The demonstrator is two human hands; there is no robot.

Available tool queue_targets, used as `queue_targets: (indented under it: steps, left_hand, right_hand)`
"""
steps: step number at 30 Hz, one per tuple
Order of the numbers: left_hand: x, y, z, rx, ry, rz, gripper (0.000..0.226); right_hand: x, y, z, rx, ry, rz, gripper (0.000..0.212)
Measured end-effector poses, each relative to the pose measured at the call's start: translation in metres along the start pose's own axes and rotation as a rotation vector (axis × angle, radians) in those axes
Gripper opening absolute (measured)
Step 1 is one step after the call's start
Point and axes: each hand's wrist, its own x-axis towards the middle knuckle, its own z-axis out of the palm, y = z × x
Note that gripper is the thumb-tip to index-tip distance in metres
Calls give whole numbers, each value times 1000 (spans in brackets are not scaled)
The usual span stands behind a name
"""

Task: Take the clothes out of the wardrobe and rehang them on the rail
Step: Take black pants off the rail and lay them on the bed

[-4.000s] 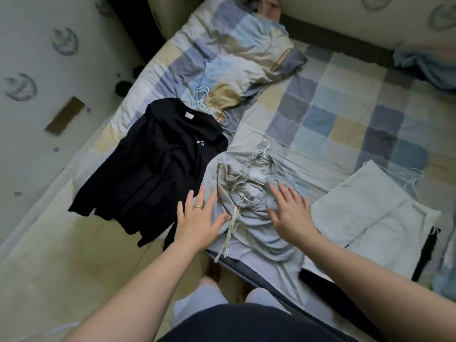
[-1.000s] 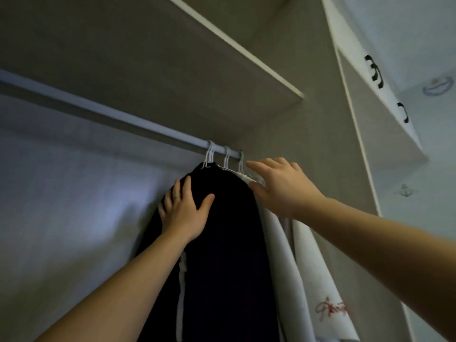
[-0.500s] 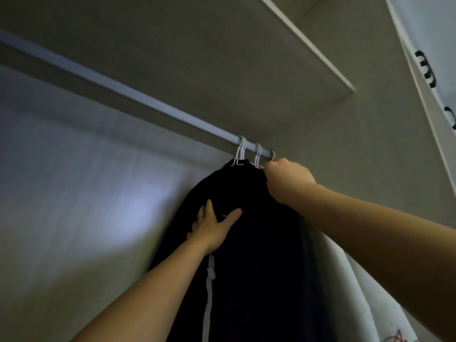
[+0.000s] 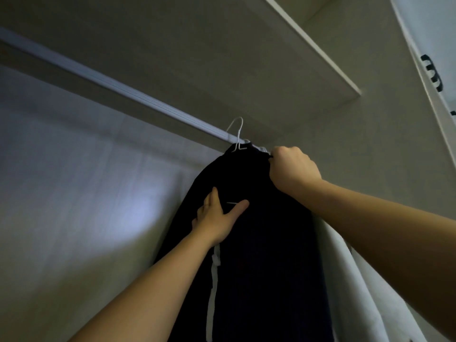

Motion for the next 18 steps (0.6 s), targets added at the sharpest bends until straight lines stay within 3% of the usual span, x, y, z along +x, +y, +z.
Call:
queue_targets:
  steps: [4, 10, 13, 18]
  left_hand:
    - [2, 14, -4, 122, 106, 104, 100]
    - [-14, 44, 6, 219, 451, 375, 55]
    - [-25, 67, 25, 199, 458, 458, 49]
    - [-57, 119, 63, 132, 398, 565, 65]
  right_hand:
    - [-5, 23, -12, 46, 64, -11, 19]
    - [-52, 92, -43, 54, 166, -56, 23]
    - [-86, 124, -71, 42, 195, -68, 19]
    - [-145, 175, -138, -30, 203, -90, 14]
